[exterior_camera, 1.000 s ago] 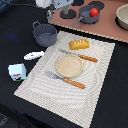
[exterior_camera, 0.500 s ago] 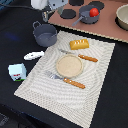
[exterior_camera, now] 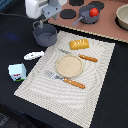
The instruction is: Interact with the objects in diverse but meaningful ways.
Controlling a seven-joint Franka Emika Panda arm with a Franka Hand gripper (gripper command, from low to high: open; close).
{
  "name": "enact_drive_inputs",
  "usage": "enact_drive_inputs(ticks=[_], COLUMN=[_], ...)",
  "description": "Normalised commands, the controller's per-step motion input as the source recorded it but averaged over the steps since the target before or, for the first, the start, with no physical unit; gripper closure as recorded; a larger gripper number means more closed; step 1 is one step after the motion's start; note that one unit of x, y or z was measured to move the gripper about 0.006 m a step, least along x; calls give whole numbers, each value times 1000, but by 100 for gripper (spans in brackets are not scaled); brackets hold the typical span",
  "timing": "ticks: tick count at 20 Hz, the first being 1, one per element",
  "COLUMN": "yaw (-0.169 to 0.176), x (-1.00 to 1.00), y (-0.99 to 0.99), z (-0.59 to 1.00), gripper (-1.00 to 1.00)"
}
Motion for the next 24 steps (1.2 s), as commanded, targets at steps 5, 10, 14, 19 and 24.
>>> enact_drive_inputs(ticks=[5,10,14,19,24], yaw=[26,7,1,0,5], x=[-503,-201,-45,-62,-58], y=[-230,-201,-170,-179,-151], z=[-298,-198,-198,-263,-279], gripper=[-100,-100,-100,-100,-100])
